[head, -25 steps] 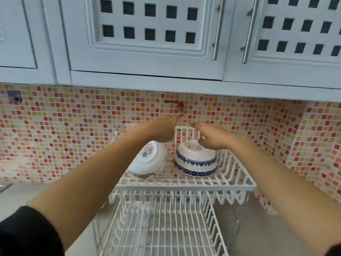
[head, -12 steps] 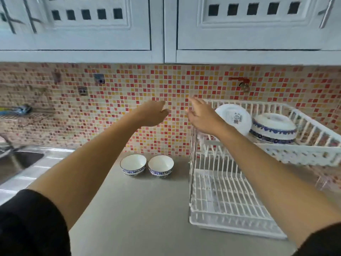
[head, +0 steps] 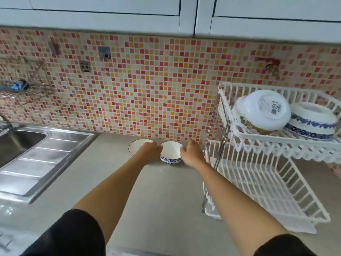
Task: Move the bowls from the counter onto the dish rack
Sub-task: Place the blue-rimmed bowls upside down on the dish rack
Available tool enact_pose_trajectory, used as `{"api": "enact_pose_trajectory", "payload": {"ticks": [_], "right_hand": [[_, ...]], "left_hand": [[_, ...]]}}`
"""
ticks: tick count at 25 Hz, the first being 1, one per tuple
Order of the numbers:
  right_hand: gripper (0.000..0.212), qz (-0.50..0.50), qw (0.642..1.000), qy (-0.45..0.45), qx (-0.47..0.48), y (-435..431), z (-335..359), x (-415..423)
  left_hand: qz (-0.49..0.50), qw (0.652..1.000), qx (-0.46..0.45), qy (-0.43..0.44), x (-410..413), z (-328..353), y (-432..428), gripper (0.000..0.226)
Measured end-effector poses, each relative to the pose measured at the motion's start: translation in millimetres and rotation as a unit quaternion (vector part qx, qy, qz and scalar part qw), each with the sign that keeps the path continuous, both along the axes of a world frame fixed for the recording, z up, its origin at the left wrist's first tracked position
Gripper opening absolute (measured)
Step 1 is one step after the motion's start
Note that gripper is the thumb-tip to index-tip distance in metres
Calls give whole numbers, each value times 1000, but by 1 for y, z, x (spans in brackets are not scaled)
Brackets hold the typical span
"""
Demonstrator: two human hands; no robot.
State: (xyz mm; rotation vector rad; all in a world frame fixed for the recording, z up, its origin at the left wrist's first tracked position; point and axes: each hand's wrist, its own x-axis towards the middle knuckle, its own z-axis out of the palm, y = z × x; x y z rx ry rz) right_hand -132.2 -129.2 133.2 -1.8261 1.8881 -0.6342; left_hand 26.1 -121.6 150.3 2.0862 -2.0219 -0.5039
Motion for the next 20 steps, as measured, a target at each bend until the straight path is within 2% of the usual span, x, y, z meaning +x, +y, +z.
{"api": "enact_pose_trajectory", "payload": {"ticks": [3,6,8,10,11,12,14,16,17,20], "right_hand": [[47,-56,997,-21,42,-36,-39,-3],[51,-90,992,-37,80,-69,-71,-5],[52,-115,987,-47,104,-91,-92,-5],[54,-143,980,-56,125,-111,-110,-5],[55,-157,976,-56,137,-120,-116,-5],[56,-171,972,-57,148,-129,-124,-4],[58,-191,968,-52,158,-140,-134,0],[60,-211,962,-61,165,-154,-146,6],[60,-217,958,-86,165,-159,-149,9],[46,-208,949,-152,181,-177,-175,18]], "left_hand": [[27,999,36,29,0,-43,-28,40],[19,998,47,41,-1,-73,-61,42],[46,994,65,71,-4,-97,-87,31],[76,992,-6,101,-9,-116,-114,26],[88,988,-7,124,-11,-127,-126,21],[83,988,29,126,-14,-140,-136,27],[74,992,90,56,-17,-164,-151,42],[96,987,121,46,-18,-176,-169,45],[84,987,136,13,-18,-180,-175,46],[118,981,146,41,-21,-192,-185,39]]}}
